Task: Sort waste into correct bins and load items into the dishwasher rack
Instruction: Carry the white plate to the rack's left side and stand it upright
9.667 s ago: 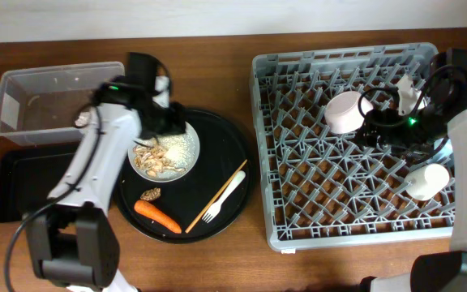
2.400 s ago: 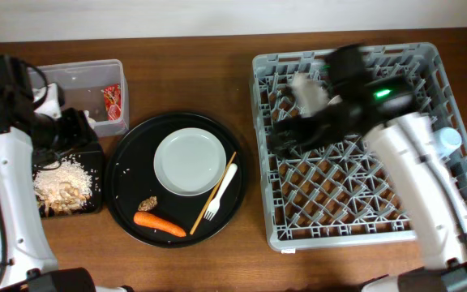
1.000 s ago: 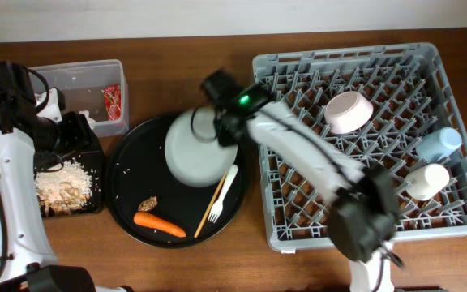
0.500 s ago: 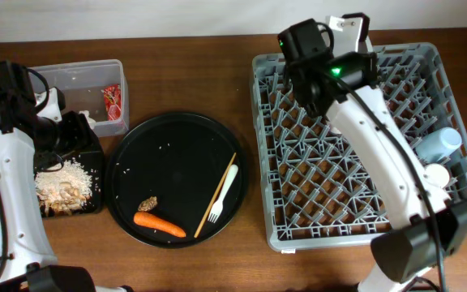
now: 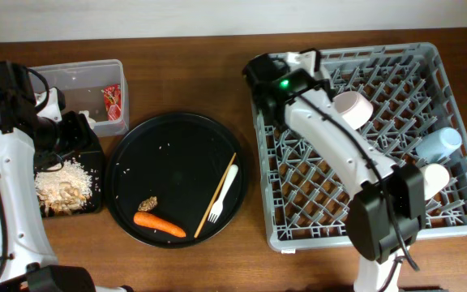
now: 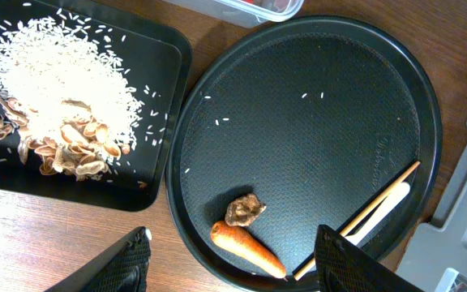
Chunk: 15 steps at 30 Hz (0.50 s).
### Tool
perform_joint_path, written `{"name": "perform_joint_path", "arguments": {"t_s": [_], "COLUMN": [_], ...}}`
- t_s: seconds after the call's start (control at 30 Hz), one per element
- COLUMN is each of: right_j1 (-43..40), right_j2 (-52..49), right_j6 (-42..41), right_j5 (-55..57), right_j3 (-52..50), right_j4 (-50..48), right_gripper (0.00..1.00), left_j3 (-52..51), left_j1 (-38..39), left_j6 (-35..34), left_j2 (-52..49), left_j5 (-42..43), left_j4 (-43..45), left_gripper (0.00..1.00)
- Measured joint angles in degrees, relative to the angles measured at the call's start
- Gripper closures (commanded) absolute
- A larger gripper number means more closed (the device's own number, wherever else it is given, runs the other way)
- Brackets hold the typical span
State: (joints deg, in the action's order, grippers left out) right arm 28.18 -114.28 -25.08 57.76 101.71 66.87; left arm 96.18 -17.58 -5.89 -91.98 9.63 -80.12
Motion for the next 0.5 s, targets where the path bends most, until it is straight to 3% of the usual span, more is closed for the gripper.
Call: {"name": "perform_joint_path", "arguments": {"t_s": [0.03,0.07,0.13,0.33,0.43,0.5], "right_j1": [1.0,2.9,6.7,7.5,1.6,-5.1], "right_j2": [0.0,0.0,0.1,13.5,23.4,27.7], "right_j6": [0.0,0.0,-0.2,-0.2,-0.3,0.5], "right_j5": [0.0,0.0,-1.4,-7.6,-15.4,-24.2], "right_j3": [0.0,0.0,0.0,-0.5,-0.5,-0.5], "right_j4": [0.2,0.9,1.2,1.4,2.7,4.3], "right_gripper": [0.85,0.52,0.29,0.17,0.01,0.01], "left_j3": [0.0,0.0,0.0,0.0,0.0,0.0], "left_j1": [0.0,0.0,0.0,0.0,0.0,0.0], "left_j6": [0.0,0.0,0.0,0.0,0.0,0.0], "left_j2": [0.0,0.0,0.0,0.0,0.0,0.0], "left_j5": [0.0,0.0,0.0,0.0,0.0,0.0], "left_j4": [0.0,0.0,0.0,0.0,-0.1,-0.3], "left_gripper": [0.36,0.36,0.36,0.35,0.35,0.35]}}
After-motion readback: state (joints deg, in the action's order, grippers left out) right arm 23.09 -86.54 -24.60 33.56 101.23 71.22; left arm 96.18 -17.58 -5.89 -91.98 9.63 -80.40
